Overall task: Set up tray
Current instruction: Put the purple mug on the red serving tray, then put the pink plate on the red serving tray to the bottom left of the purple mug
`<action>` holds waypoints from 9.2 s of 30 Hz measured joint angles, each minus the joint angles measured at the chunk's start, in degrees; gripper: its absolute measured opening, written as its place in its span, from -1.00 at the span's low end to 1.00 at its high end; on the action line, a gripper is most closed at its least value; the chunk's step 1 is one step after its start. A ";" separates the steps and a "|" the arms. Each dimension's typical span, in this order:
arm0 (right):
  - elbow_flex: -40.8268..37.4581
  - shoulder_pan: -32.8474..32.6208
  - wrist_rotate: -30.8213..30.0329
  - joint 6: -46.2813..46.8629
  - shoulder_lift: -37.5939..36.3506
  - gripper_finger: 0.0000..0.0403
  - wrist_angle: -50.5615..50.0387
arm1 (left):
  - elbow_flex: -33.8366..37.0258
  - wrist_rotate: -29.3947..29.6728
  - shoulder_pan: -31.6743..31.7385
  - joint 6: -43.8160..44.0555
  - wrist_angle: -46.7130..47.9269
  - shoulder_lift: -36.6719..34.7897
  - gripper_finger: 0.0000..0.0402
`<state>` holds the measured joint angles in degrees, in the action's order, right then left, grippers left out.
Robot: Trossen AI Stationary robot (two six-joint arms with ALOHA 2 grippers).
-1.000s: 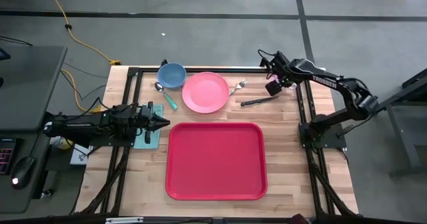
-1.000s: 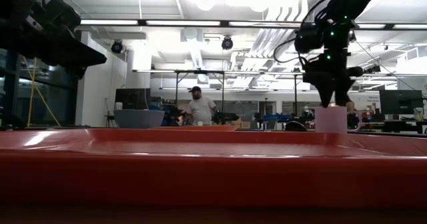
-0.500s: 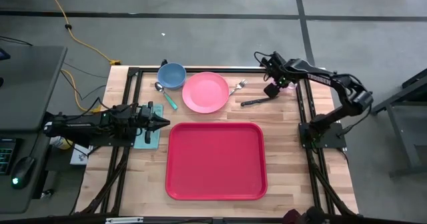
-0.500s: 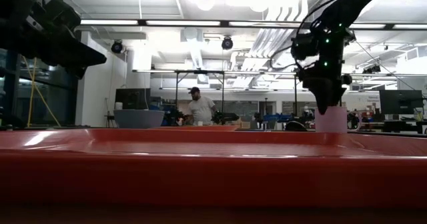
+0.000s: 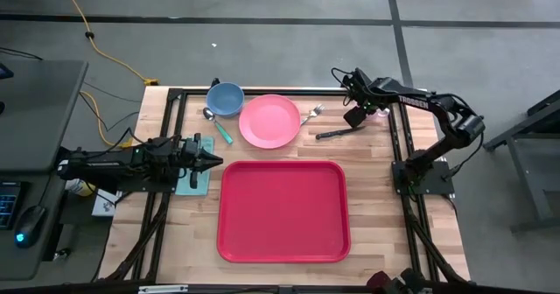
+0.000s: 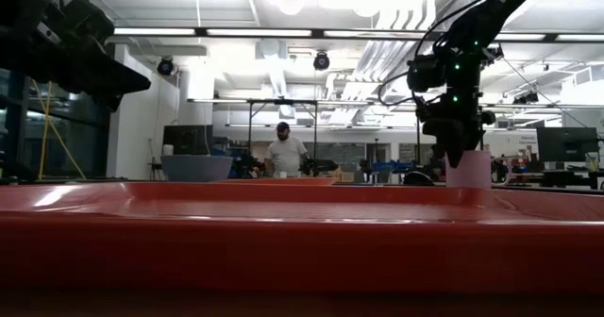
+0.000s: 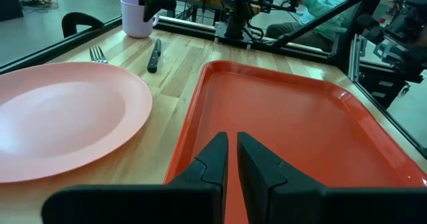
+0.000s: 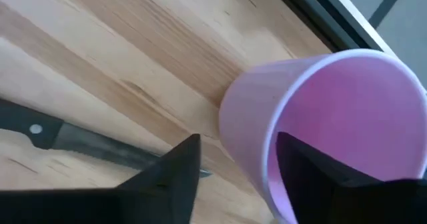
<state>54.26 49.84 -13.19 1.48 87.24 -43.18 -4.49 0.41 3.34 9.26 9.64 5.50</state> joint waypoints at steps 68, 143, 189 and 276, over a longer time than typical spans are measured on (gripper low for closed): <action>23.61 -57.41 14.70 38.74 6.72 -1.00 -18.78 | 0.00 0.15 -0.01 0.02 -0.01 -0.02 -0.69; 22.36 -57.20 6.66 56.14 15.13 -1.00 -14.06 | -0.04 -2.58 -0.01 -1.51 1.15 0.00 -0.69; 19.45 -57.37 7.38 56.13 13.54 -0.09 -12.61 | -0.02 -2.60 0.01 -1.92 1.14 0.00 -0.69; 8.47 -14.90 25.73 46.35 15.23 0.01 31.75 | 0.00 -5.56 0.01 10.12 0.75 0.00 -0.69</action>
<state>62.73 34.95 12.53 47.83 102.48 -11.43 -4.49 -5.15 3.36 19.38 10.39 5.50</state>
